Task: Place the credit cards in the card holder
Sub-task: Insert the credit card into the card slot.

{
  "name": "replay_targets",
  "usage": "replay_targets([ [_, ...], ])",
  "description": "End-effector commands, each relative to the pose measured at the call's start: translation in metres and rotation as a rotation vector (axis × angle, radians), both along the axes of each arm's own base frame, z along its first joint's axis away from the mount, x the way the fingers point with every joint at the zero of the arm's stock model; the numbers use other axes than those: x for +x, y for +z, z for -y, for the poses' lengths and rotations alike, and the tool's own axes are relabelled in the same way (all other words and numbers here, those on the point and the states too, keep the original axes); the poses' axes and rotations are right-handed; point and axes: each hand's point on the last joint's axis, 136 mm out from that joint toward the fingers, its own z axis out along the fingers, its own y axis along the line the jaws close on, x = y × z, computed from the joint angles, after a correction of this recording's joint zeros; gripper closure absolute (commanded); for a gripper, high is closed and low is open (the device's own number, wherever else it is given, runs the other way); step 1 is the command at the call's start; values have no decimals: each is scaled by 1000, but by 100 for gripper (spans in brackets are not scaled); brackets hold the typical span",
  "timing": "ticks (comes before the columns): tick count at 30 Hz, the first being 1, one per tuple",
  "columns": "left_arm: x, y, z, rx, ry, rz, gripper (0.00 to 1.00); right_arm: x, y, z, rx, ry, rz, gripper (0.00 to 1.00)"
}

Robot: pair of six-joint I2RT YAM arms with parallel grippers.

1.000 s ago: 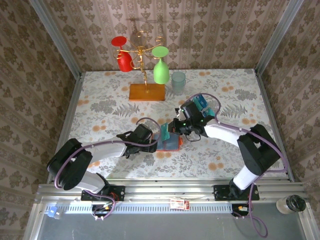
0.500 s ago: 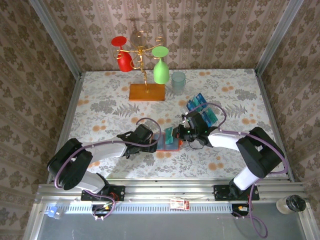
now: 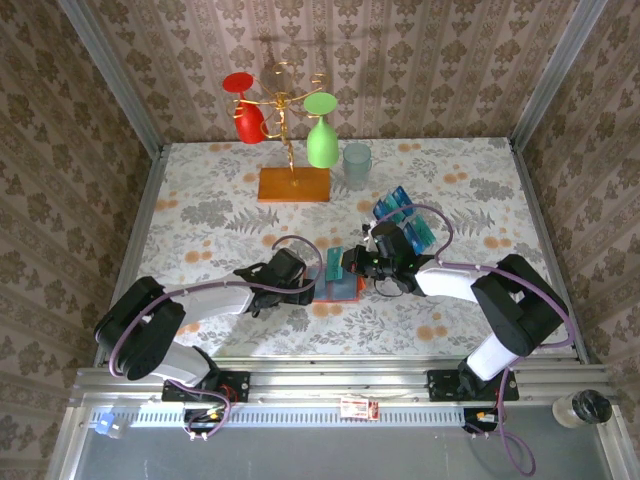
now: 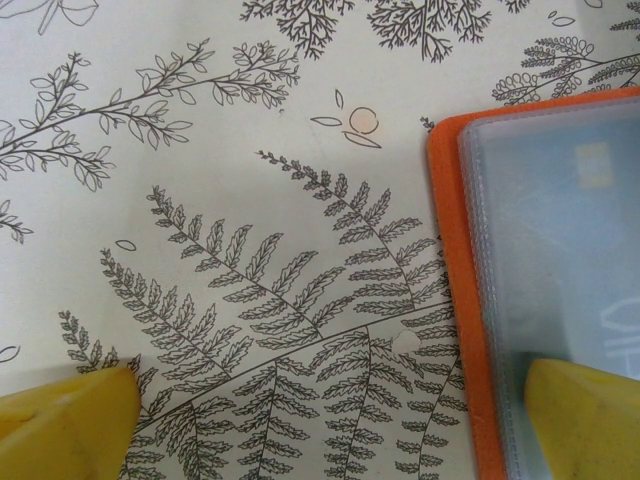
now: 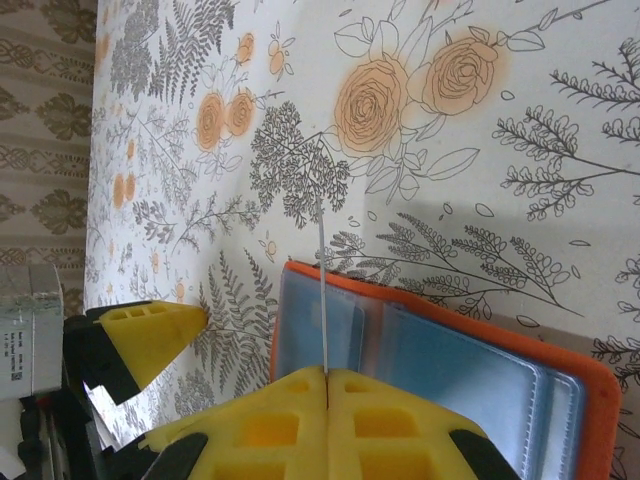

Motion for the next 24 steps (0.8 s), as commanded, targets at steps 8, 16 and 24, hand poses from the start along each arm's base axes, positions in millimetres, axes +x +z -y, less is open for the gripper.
replay_targets([
  [8,-10,-13,-10,44,6,-40,0,4,-20,2,-27,-34,-15,100],
  [16,-9,-12,-9,41,8,-37,0,0,-27,1,-22,-23,-34,100],
  [24,-8,-12,-9,41,8,-35,0,-9,-36,3,-19,-4,-54,100],
])
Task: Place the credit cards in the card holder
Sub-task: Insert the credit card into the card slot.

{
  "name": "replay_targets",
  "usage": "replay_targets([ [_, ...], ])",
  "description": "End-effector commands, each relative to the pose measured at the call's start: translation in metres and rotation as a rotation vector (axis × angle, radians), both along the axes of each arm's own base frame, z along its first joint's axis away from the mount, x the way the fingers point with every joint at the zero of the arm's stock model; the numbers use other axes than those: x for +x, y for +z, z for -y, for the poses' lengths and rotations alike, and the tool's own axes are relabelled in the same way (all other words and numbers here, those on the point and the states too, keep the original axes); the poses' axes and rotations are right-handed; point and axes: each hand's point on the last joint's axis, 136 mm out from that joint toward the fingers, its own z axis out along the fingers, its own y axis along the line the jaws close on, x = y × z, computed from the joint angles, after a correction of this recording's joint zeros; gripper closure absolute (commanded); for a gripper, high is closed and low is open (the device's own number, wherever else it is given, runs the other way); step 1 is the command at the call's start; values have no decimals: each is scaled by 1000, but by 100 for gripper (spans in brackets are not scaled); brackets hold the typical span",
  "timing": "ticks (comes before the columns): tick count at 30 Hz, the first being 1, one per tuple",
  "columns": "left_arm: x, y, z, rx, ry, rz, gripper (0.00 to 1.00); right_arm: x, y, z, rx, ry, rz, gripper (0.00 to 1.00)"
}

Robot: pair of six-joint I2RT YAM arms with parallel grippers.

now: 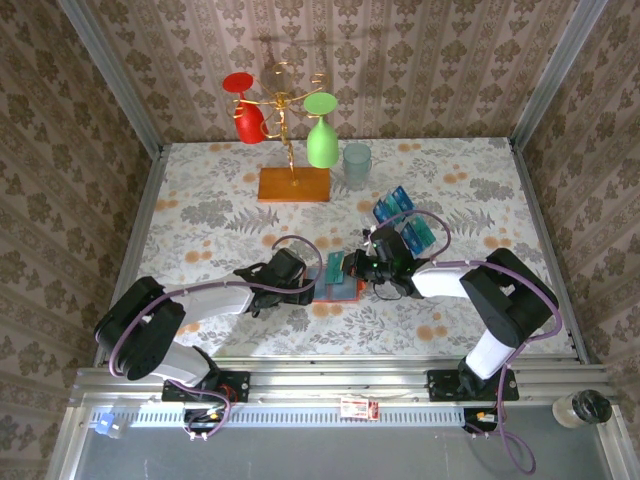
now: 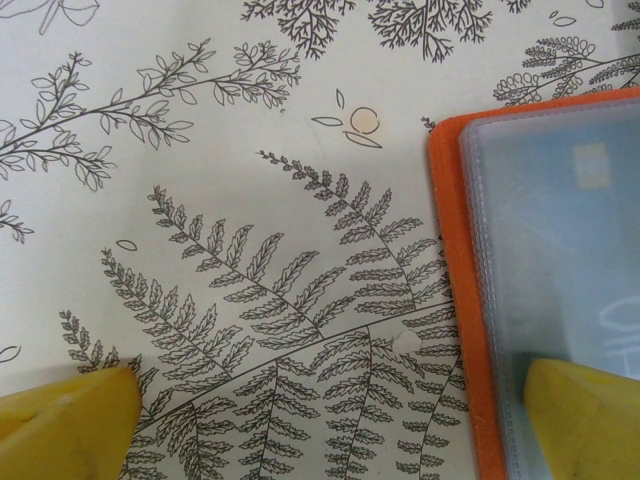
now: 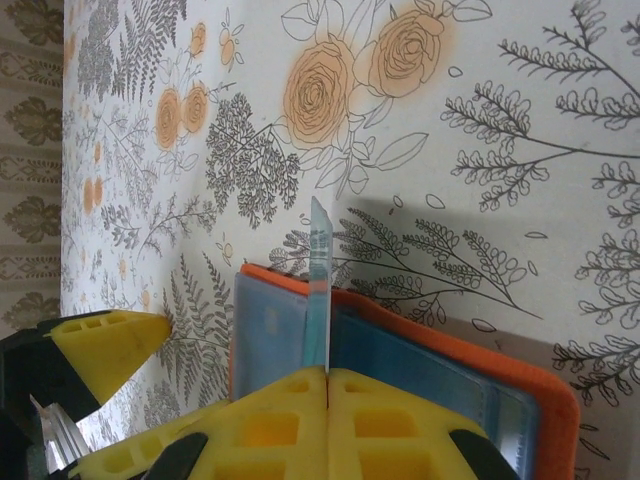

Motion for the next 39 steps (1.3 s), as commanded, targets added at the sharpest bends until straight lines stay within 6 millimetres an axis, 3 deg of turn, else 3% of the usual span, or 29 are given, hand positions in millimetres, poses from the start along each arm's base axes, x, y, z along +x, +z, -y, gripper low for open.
replay_targets([
  [1,-8,-12,-9,40,8,-35,0,-10,-13,-1,-7,19,-28,100],
  [39,-8,-13,-8,39,8,-38,0,-48,-30,-2,-43,50,-116,100],
])
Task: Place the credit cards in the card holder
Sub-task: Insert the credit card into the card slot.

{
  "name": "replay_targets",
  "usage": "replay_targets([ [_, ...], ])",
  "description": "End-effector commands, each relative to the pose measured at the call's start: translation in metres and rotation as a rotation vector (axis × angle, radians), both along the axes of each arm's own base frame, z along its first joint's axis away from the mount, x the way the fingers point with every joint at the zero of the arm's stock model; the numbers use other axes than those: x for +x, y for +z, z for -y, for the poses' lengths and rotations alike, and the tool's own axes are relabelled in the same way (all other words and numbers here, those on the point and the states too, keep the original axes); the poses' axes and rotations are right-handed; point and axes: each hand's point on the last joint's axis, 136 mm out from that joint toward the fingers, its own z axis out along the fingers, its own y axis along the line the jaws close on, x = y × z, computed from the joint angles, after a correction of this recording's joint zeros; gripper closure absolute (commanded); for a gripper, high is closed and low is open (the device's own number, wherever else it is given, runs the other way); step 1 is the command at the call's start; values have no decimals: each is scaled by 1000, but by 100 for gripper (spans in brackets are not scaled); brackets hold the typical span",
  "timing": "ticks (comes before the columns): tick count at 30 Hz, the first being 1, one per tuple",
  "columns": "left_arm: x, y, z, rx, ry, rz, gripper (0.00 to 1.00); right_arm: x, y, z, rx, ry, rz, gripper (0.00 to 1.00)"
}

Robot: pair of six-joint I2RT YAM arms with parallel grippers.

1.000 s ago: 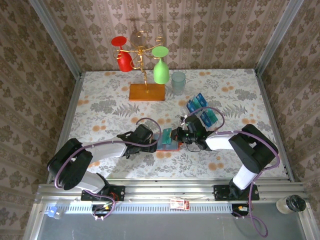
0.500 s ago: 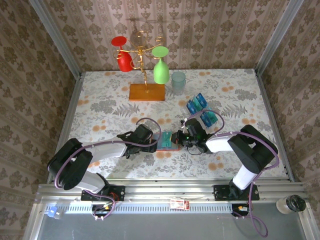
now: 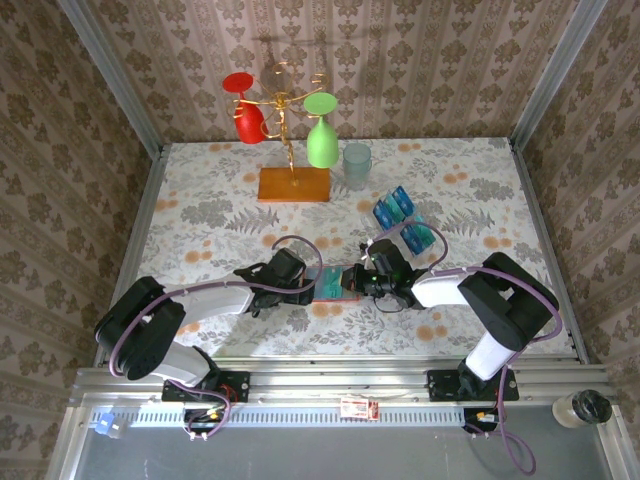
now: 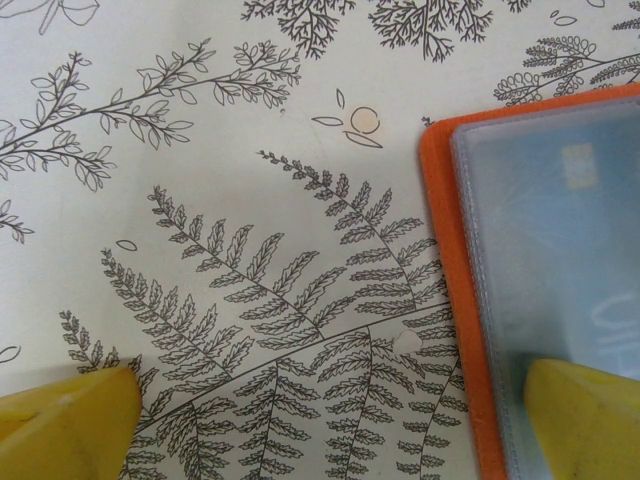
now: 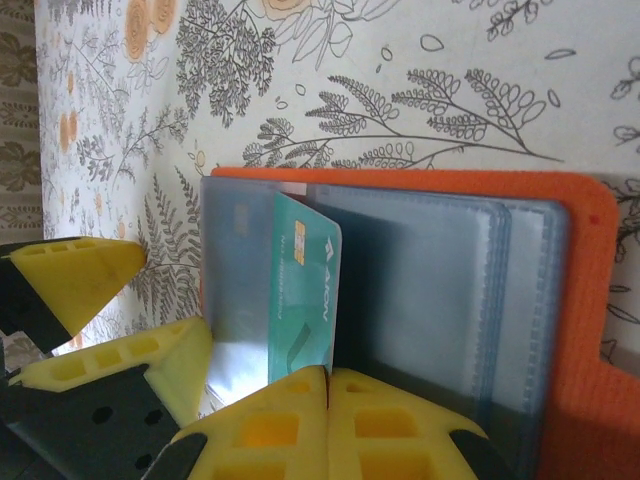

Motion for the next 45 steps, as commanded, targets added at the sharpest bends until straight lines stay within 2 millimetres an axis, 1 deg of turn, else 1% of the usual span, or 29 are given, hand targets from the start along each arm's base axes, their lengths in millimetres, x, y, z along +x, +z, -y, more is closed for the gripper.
replay_targets([
  [1,-8,-13,-8,38,9,-37,0,-13,-13,6,-44,-7,-65,100],
  [10,-8,-13,-8,38,8,-35,0,-15,-18,5,-64,-9,-92,100],
  [23,-8,-12,-8,32,11,-35,0,-9,-24,-12,-69,38,-124,100],
  [28,-7,-7,-5,10,12,-28,0,-11,-27,-18,-89,72,-147,100],
  [29,-5,-4,-4,2,14,-23,0,-11,-26,-18,-95,81,-149,98],
  [31,-3,3,-3,-14,18,-14,0,-12,-24,-17,-120,100,-150,87],
  [33,0,10,-4,-25,26,-3,0,-12,-18,-16,-145,125,-141,77],
  [35,4,17,-7,-35,40,7,0,-10,-11,-13,-179,138,-123,70],
  [37,7,22,-12,-48,54,15,0,-9,-3,-9,-217,149,-104,66],
  [41,9,24,-23,-49,73,14,0,-4,6,-4,-273,163,-82,67],
  [42,9,23,-25,-46,75,11,0,-4,8,-5,-280,170,-79,69],
  [45,8,18,-29,-36,80,-4,0,-1,9,-7,-290,182,-77,79],
])
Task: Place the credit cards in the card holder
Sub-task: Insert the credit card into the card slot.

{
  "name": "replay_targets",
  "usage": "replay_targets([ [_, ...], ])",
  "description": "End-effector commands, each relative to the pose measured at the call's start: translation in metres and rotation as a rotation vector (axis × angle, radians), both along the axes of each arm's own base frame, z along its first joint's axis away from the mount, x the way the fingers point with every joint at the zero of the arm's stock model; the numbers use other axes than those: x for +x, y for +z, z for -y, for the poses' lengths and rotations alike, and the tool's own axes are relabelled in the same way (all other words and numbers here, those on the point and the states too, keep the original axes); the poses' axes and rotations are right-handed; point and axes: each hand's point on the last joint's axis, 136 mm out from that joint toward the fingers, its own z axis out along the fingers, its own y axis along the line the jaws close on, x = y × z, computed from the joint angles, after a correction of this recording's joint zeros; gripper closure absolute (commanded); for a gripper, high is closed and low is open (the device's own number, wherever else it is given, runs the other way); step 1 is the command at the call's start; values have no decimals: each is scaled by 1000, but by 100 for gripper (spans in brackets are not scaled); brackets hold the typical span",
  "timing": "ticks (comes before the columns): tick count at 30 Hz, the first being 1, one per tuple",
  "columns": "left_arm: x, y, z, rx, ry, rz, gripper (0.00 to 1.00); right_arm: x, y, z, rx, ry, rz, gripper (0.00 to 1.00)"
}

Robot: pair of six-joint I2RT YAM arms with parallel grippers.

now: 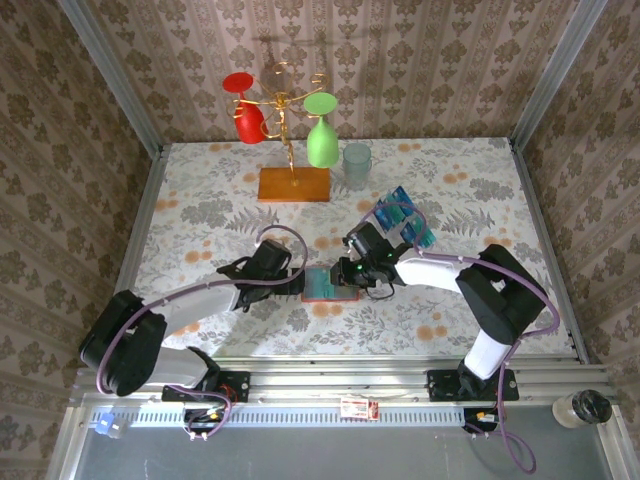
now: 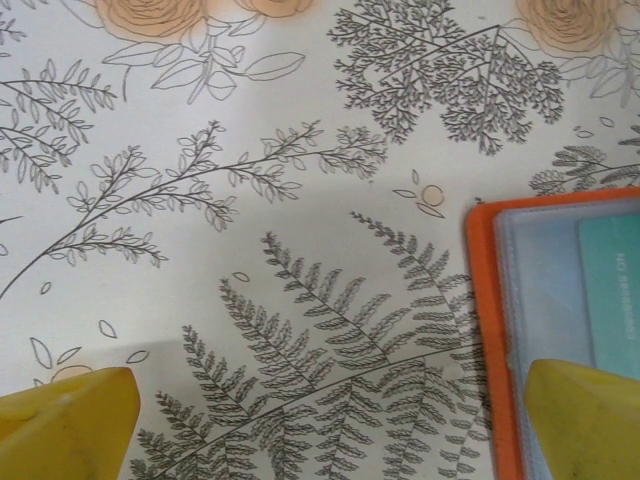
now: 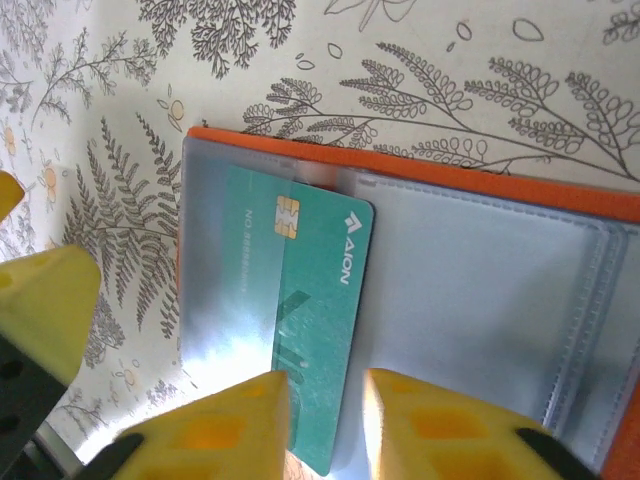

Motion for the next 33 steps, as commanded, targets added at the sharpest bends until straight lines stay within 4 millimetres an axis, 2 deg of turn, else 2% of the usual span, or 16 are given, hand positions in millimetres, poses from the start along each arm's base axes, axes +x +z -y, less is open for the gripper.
replay_targets([
  [1,-9,-10,-8,29,-14,-39,0,-2,2,5,-64,32,1,80],
  [4,-10,-17,-10,42,-12,-55,0,0,1,0,-59,39,-5,86],
  [8,-10,-24,-11,66,-20,-76,0,2,-3,-7,-60,50,-17,89],
  [16,-11,-35,-6,90,-56,-118,0,4,-19,-18,-75,73,-48,90],
  [24,-12,-42,-2,81,-64,-133,0,3,-25,-38,-65,94,-70,93],
  [28,-12,-43,-1,73,-63,-131,0,4,-22,-46,-40,94,-76,94],
  [33,-12,-41,1,69,-64,-126,0,6,-7,-50,-12,101,-59,94],
])
